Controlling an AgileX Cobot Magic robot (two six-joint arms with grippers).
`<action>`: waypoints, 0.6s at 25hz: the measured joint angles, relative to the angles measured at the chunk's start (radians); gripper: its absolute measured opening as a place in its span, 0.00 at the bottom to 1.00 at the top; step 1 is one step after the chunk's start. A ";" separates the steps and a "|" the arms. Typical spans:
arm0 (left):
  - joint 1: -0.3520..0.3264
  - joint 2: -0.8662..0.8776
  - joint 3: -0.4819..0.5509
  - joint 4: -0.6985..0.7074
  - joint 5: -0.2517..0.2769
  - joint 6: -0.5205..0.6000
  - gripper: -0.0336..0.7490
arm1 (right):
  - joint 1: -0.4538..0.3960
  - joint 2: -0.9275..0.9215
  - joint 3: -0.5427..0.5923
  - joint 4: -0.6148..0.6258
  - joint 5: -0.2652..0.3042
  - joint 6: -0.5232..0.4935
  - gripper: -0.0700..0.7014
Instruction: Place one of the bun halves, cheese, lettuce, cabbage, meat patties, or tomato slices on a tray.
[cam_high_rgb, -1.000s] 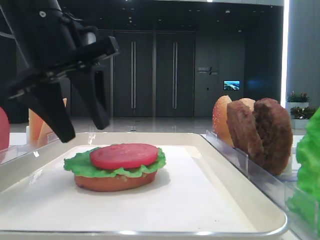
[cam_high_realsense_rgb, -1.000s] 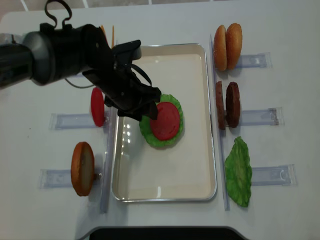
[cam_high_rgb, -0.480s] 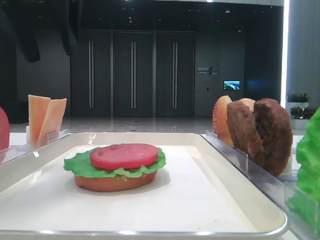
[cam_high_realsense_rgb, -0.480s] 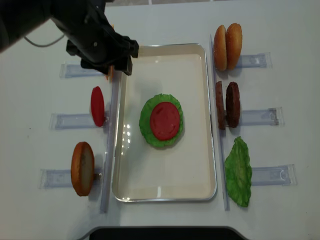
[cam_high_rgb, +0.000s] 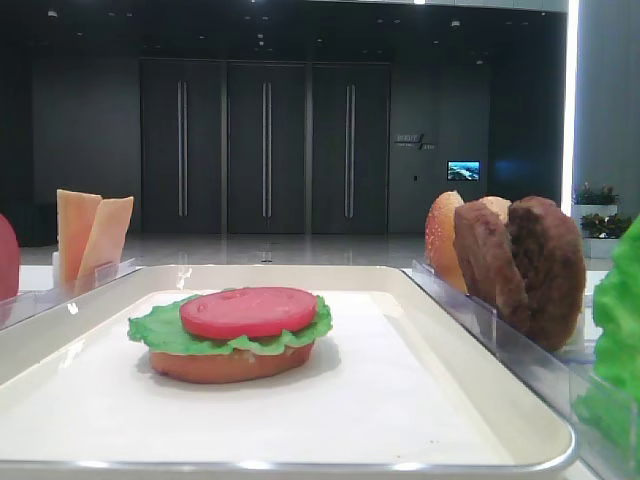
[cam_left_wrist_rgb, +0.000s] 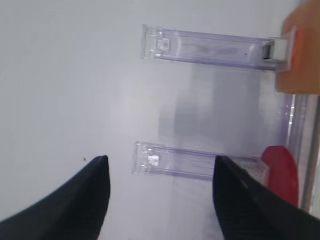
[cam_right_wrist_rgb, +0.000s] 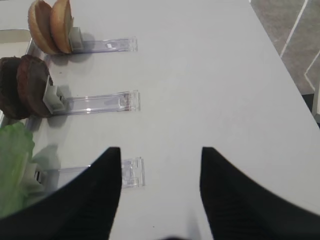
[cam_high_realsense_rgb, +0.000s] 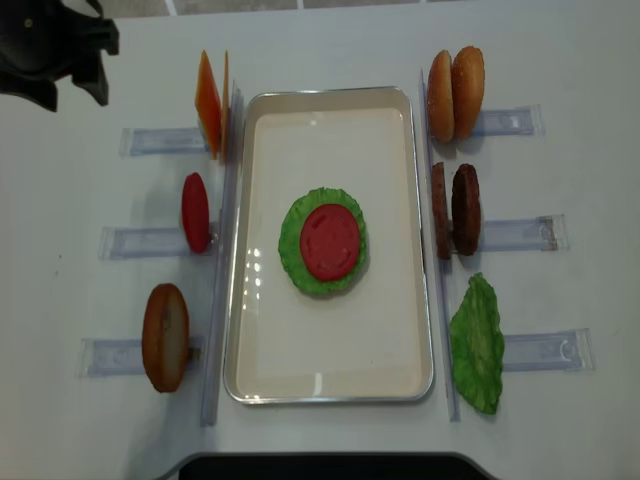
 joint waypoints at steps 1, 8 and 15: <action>0.007 -0.001 0.001 0.014 0.009 0.018 0.67 | 0.000 0.000 0.000 0.000 0.000 0.000 0.53; 0.008 -0.265 0.310 0.057 -0.004 0.034 0.59 | 0.000 0.000 0.000 0.000 0.000 0.000 0.50; 0.008 -0.755 0.737 0.039 -0.015 0.036 0.56 | 0.000 0.000 0.000 0.000 0.000 0.000 0.50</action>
